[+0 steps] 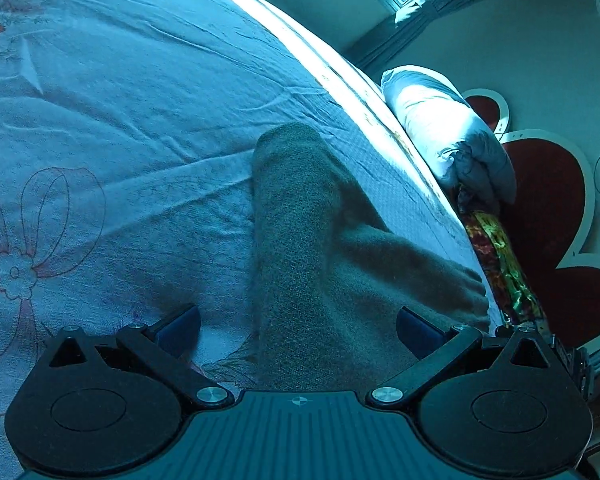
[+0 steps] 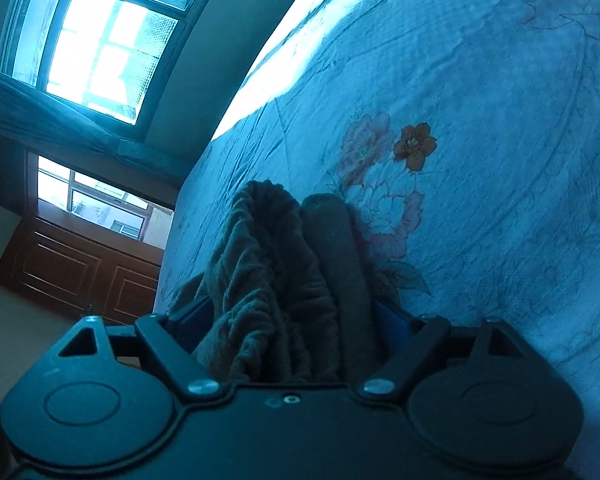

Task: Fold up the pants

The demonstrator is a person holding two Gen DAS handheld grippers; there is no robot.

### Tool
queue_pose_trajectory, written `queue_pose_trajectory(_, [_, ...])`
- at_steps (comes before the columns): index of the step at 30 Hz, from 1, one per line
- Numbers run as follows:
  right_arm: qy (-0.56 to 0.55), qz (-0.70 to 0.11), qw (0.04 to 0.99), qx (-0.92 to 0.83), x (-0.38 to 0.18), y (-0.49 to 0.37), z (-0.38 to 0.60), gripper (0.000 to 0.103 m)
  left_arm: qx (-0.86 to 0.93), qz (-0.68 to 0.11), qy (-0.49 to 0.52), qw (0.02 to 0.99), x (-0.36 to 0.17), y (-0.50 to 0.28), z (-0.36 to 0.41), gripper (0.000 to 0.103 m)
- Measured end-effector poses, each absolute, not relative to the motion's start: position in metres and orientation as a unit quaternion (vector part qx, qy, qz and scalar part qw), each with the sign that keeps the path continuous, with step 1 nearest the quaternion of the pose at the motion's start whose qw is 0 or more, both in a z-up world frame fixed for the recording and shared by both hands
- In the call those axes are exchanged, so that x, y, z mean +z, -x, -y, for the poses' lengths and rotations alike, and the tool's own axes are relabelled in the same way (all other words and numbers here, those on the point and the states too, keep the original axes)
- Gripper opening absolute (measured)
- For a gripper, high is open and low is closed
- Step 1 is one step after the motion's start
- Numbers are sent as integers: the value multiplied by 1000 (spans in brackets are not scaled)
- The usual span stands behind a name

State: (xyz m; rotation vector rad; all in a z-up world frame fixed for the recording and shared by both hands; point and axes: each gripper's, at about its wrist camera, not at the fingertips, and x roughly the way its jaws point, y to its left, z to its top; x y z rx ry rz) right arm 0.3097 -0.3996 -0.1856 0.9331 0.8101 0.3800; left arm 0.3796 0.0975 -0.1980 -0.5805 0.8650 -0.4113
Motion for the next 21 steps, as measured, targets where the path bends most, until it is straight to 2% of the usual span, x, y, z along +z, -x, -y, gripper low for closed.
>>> queue_pose_trajectory(9, [-411,-379,809,183,-184,-313,384,75,-183,-400,267,857,-198,-381,-86,103])
queue_pose_trajectory(12, [-435,-374,800,176,-186,-311,396,62,-200,-408,269,849,-196,-382,-93,97])
queue_pose_trajectory(14, [-451,-375,790,180,-191,-310,404,58,-209,-410,307,833,-200,-382,-107,92])
queue_pose_trajectory(21, [-442,-373,795,183,-189,-295,406,58,-234,-411,359,805,-210,-374,-117,91])
